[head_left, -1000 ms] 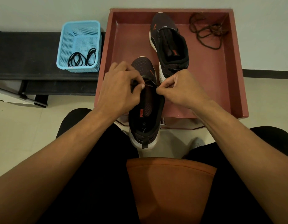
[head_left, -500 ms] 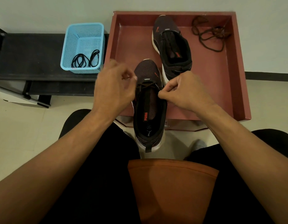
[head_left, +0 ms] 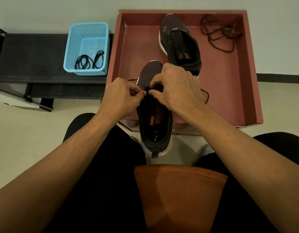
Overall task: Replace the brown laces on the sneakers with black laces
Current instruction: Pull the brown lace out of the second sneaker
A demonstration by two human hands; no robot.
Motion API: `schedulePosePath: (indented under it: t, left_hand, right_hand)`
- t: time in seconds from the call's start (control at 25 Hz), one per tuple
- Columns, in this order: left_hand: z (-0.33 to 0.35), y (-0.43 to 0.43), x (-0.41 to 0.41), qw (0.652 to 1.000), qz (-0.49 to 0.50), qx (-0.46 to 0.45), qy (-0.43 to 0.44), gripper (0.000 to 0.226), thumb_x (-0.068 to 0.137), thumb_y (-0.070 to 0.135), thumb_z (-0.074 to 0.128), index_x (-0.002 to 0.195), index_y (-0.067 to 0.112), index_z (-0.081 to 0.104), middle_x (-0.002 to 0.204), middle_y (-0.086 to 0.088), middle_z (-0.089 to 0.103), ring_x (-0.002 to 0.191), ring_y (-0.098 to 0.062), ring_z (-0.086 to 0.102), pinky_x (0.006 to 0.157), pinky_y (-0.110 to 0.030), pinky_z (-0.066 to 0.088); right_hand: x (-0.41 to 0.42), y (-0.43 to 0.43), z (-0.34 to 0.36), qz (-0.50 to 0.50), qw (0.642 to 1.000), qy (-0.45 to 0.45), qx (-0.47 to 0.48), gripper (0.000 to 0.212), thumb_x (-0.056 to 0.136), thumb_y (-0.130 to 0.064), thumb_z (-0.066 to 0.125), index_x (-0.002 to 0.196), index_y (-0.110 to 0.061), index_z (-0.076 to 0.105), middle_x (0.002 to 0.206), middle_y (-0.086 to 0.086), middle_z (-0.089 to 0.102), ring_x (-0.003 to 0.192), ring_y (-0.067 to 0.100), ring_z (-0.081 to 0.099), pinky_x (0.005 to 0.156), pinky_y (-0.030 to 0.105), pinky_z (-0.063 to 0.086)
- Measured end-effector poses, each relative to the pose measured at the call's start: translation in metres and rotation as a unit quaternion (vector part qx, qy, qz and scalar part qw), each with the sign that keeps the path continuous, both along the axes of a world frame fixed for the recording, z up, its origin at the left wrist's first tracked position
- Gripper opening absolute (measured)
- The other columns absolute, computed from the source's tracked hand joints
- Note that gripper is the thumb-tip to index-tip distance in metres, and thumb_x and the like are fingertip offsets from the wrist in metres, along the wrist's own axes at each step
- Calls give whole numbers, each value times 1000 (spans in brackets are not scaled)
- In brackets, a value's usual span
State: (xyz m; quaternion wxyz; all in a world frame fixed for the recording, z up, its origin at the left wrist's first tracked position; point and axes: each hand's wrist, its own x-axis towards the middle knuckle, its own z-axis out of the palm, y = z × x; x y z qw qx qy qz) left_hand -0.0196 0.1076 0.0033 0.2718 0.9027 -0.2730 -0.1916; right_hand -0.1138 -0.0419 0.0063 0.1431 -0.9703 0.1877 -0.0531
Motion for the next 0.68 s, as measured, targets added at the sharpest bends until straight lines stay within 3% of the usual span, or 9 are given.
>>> schedulePosePath:
  t: [0.16, 0.28, 0.4, 0.52, 0.68]
  left_hand:
    - [-1, 0, 0, 1000, 5, -1, 11, 17, 98, 33, 71, 94, 21, 82, 62, 6, 70, 39, -6, 63, 41, -15, 47]
    - [1, 1, 1, 1000, 15, -1, 13, 15, 98, 31, 71, 94, 23, 82, 70, 5, 73, 43, -2, 63, 41, -9, 44]
    - [2, 3, 2, 999, 22, -1, 27, 15, 98, 32, 71, 94, 22, 82, 73, 4, 74, 40, 0, 61, 46, -16, 51]
    - [0, 3, 4, 1000, 17, 0, 20, 17, 97, 34, 72, 96, 20, 83, 74, 6, 73, 43, 8, 58, 56, -20, 53]
    - [1, 6, 2, 1000, 3, -2, 13, 16, 96, 32, 73, 92, 20, 83, 62, 14, 67, 45, 10, 58, 52, -13, 48]
  right_hand:
    - [-2, 1, -2, -1, 1000, -23, -14, 25, 95, -54, 69, 102, -30, 75, 110, -7, 60, 96, 22, 67, 71, 38, 46]
    - [-9, -8, -3, -14, 998, -48, 35, 17, 96, -46, 70, 94, -29, 72, 105, -11, 60, 91, 15, 66, 71, 30, 45]
    - [-22, -27, -3, -33, 993, -63, 89, 12, 95, -36, 74, 89, -26, 70, 96, -12, 55, 83, 8, 59, 69, 21, 41]
    - [-31, -30, -1, -29, 996, -45, 70, 12, 95, -34, 73, 90, -23, 72, 92, -11, 55, 81, 9, 57, 63, 16, 35]
    - [-21, -10, 10, 32, 996, -82, 33, 18, 93, -45, 69, 105, -33, 71, 105, -9, 56, 85, 14, 60, 65, 30, 44]
